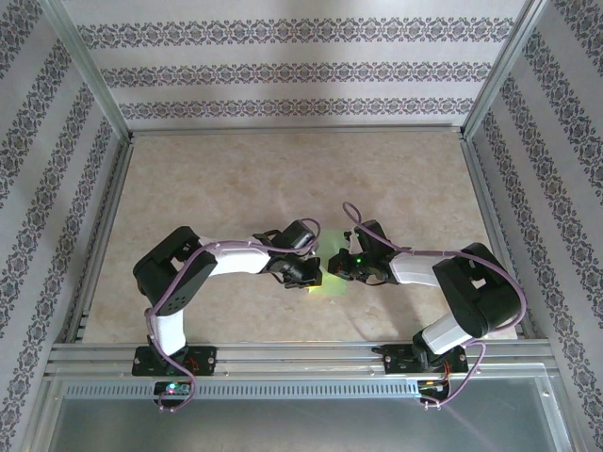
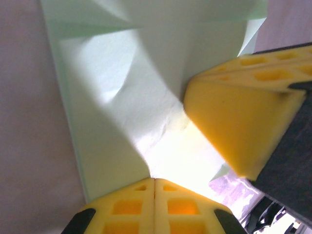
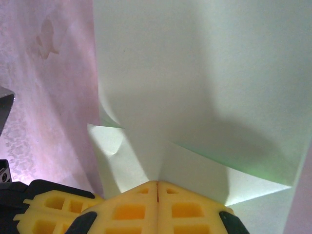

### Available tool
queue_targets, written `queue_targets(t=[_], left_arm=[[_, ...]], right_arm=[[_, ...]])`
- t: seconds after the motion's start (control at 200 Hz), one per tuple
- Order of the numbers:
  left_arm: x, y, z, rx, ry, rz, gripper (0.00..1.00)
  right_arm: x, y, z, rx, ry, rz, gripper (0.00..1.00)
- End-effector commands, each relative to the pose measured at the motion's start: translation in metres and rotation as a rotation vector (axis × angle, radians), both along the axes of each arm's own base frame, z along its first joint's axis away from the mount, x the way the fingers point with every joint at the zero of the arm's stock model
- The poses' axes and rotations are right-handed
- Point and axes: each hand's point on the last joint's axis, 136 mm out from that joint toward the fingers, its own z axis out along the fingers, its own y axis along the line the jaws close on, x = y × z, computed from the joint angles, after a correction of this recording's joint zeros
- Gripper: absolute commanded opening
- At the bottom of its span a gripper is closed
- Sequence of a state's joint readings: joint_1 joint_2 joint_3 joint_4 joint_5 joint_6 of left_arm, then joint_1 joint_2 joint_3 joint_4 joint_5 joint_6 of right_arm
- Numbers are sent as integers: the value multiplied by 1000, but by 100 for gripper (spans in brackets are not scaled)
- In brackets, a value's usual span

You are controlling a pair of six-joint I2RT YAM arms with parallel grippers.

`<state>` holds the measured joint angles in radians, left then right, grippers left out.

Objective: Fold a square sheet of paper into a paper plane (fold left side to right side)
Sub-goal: Fold the triangle a second time at the center of the table.

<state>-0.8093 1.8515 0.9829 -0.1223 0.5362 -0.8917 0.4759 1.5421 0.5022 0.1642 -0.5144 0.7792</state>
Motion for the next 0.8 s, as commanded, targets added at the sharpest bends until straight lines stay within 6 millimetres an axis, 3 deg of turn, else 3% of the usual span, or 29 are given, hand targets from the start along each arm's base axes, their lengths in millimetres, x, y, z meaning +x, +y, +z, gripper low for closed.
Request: queue_targets(t=[0.0,0.8], left_arm=[[-16,31,-18,117,72,30,0],[-40,54,-14,158,84,-43,0]], right_arm=[[-23,-22,-35,-136,100,-7,0],[-21,-20,-31,-135,96,2,0]])
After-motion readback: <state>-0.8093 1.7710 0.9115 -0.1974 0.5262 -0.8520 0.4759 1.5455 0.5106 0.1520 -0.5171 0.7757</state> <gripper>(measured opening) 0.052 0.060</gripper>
